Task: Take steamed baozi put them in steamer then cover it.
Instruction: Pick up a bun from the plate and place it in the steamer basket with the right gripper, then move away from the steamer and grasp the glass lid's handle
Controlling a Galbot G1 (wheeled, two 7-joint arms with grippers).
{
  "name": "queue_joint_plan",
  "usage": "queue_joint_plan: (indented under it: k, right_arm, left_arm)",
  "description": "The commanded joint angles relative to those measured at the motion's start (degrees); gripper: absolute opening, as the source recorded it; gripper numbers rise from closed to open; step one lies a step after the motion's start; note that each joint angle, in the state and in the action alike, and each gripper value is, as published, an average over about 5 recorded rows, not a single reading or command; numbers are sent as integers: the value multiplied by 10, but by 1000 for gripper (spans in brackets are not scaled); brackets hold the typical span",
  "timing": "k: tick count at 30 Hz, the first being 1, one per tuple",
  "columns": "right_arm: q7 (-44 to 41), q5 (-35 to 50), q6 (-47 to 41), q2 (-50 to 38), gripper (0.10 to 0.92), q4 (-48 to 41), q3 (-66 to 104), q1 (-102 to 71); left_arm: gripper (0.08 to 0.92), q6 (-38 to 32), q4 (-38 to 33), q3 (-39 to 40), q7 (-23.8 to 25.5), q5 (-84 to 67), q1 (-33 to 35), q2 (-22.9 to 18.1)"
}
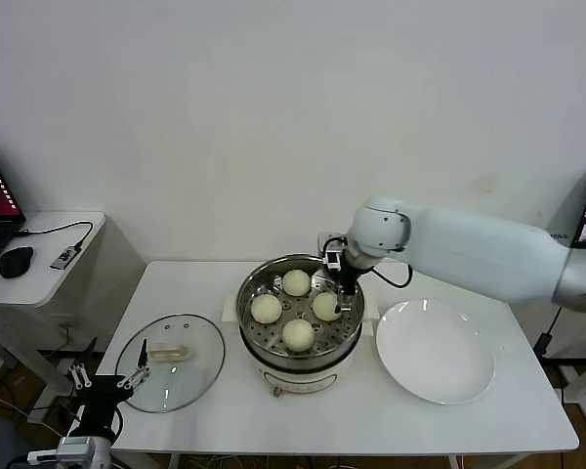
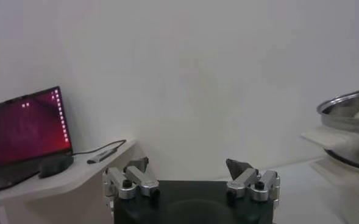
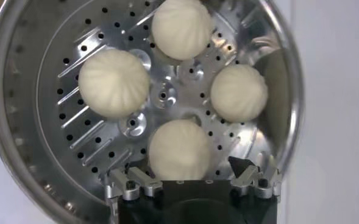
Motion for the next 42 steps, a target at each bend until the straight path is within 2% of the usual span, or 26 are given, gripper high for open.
queue_joint_plan:
  k: [1, 6, 10, 13, 16, 19, 27, 29, 36, 42]
  right_arm:
    - [151, 56, 25, -149, 823, 116, 108, -79]
    - [289, 87, 123, -241, 823, 165, 291, -285]
    - [343, 57, 212, -271, 823, 194, 500, -520]
    - [362, 19, 265, -257, 823, 210, 666, -705]
    - [363, -40, 318, -206, 823, 213, 818, -858]
    - [354, -106, 370, -117, 823, 207, 941, -962]
    - [319, -206, 474, 143, 823, 205, 1138, -1073]
    - [311, -216, 483, 184, 823, 208, 1170, -1087]
    - [340, -209, 478, 273, 823, 253, 1238, -1146]
    - [392, -212, 465, 296, 823, 257, 1253, -1189]
  left_arm:
    - [823, -4, 1, 5, 1, -7, -2, 1]
    - [823, -8, 0, 8, 2, -9, -3, 0]
    - [823, -9, -4, 10, 3, -7, -1, -1]
    - [823, -12, -5, 12, -1, -12, -1, -2]
    - [823, -14, -5, 17, -11, -27, 0, -4]
    - [823, -11, -4, 24, -19, -31, -1, -6]
    - [823, -16, 5, 39, -33, -6, -9, -24]
    - [823, -22, 8, 40, -39, 20, -10, -26]
    - [823, -34, 51, 28, -67, 210, -16, -11]
    - [823, -59, 102, 12, -60, 394, 1, 49]
